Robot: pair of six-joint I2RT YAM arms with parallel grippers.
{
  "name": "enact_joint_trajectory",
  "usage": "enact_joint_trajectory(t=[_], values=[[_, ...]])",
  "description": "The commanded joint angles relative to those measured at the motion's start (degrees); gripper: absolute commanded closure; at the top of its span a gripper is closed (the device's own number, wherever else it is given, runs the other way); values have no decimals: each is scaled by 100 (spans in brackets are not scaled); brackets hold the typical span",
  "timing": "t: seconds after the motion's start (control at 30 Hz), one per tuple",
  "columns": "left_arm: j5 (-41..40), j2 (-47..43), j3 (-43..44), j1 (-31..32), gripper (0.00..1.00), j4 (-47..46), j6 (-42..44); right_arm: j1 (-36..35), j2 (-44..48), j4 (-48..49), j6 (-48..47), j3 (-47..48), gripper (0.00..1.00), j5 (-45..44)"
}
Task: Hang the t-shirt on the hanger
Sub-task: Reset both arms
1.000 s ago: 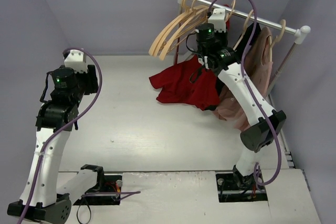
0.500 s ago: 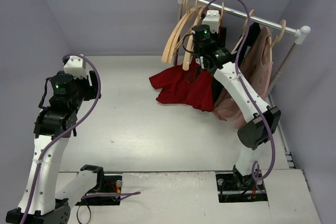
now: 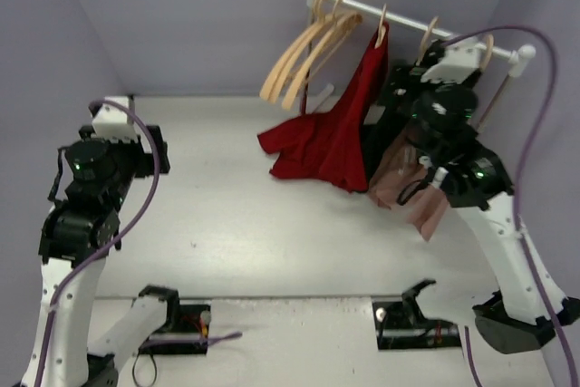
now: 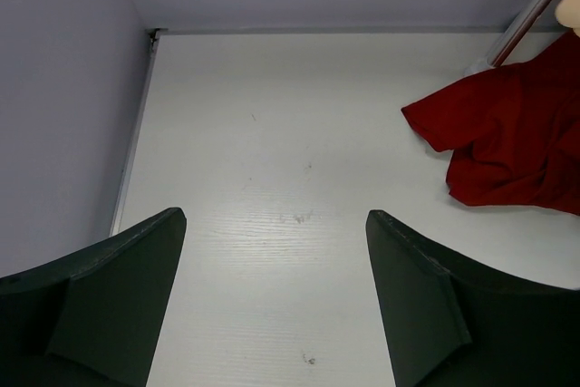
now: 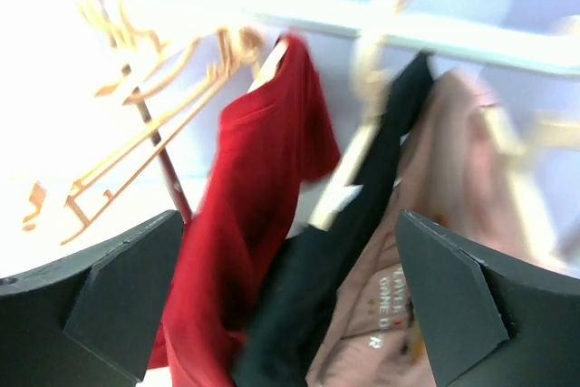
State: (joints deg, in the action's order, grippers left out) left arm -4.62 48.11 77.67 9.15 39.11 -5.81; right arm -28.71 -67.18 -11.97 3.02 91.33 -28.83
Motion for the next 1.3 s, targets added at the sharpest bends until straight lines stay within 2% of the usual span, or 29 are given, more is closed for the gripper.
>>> enact_joint_trajectory(t=[0.0, 0.2, 0.37, 0.57, 0.73, 1.27], values=[[-149, -166, 243, 89, 23, -71, 107, 33, 1231, 493, -422, -979, 0, 245], [-372, -389, 30, 244, 24, -88, 98, 28, 2658, 520, -652, -2102, 0, 563], [-870, -760, -366, 434, 23, -98, 39, 33, 4067, 521, -501, -3345, 0, 170], [-911, -1101, -790, 456, 23, -97, -49, 24, 5016, 521, -302, -3936, 0, -424], [-950, -1222, -900, 459, 23, -91, 29, 24, 4976, 518, -396, -3991, 0, -454], [-1101, -1253, -955, 463, 23, -81, 177, 24, 4330, 468, -624, -3072, 0, -385]])
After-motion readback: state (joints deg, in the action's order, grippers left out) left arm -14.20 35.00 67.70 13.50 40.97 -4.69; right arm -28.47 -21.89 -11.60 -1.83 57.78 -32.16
